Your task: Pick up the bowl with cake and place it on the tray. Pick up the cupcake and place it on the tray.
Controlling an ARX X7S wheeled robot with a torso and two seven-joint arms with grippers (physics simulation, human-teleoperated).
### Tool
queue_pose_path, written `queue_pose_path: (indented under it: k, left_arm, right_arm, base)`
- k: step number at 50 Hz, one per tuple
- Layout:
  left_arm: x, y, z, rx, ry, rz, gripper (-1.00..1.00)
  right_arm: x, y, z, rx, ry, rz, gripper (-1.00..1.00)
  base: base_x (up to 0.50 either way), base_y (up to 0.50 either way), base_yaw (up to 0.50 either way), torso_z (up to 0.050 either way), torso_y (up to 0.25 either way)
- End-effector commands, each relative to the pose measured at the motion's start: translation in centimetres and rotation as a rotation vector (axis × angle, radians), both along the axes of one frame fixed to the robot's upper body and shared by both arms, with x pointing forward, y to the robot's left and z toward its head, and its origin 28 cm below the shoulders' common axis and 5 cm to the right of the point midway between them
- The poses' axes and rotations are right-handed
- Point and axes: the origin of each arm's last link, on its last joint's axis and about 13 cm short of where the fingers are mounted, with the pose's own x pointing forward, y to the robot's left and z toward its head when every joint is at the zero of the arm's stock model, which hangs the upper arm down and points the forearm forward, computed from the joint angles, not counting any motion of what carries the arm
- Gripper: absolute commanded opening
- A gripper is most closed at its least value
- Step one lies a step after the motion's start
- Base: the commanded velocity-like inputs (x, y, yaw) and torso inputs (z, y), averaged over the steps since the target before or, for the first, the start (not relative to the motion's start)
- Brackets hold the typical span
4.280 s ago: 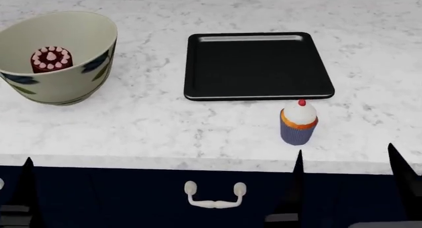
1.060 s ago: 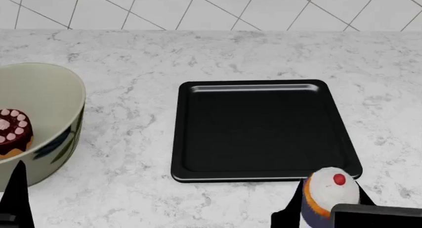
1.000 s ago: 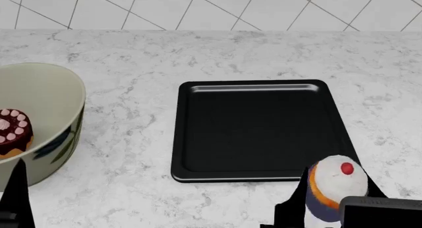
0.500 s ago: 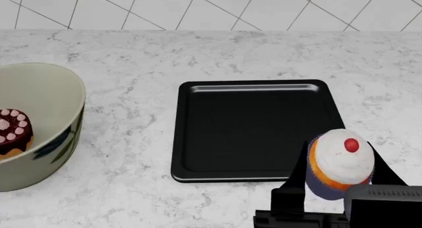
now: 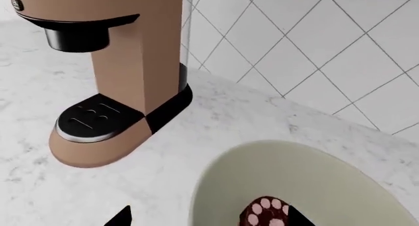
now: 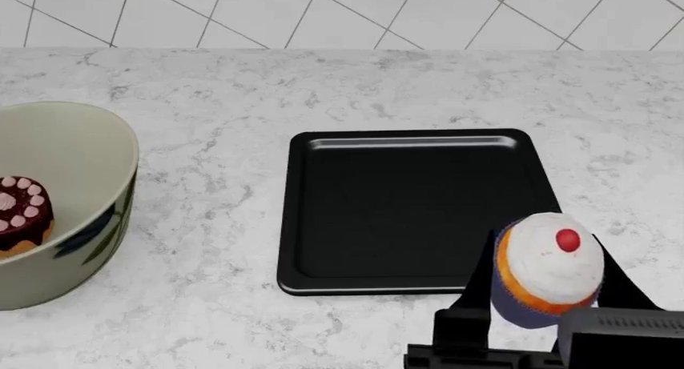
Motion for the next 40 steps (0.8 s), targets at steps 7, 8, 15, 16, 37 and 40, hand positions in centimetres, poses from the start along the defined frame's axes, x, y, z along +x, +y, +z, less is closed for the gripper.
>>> queue_pose_path:
  k: [7,8,15,16,37,40]
  left_arm:
    - [3.7,1.7,-1.3,-0.052,0.116,0.066,1.00]
    - [4.0,1.8,-1.3,-0.053,0.121,0.068,1.00]
    - [4.9,1.9,-1.6,-0.056,0.143,0.068,1.00]
    - [5.0,2.0,-1.7,-0.057,0.147,0.069,1.00]
    - [6.1,2.8,-3.9,-0.059,0.236,0.078,1.00]
    - [6.2,2.9,-4.1,-0.058,0.241,0.078,1.00]
  right_arm:
    - [-0.3,0.0,0.3,-0.012,-0.010,-0.003,-1.00]
    - [-0.4,0.0,0.3,-0.009,-0.009,-0.004,-1.00]
    - [-0.7,0.1,0.0,0.000,-0.001,-0.004,-1.00]
    - [-0.7,0.1,0.0,0.001,0.000,-0.004,-1.00]
    - [-1.4,0.4,-0.1,0.020,0.008,-0.018,-1.00]
    - [-1.5,0.4,-0.1,0.022,0.010,-0.018,-1.00]
  base:
    - [0.00,0.00,0.00,0.000,0.000]
    - [0.00,0.00,0.00,0.000,0.000]
    - [0.00,0.00,0.00,0.000,0.000]
    - [0.00,0.00,0.00,0.000,0.000]
    - [0.00,0.00,0.00,0.000,0.000]
    - [0.00,0.00,0.00,0.000,0.000]
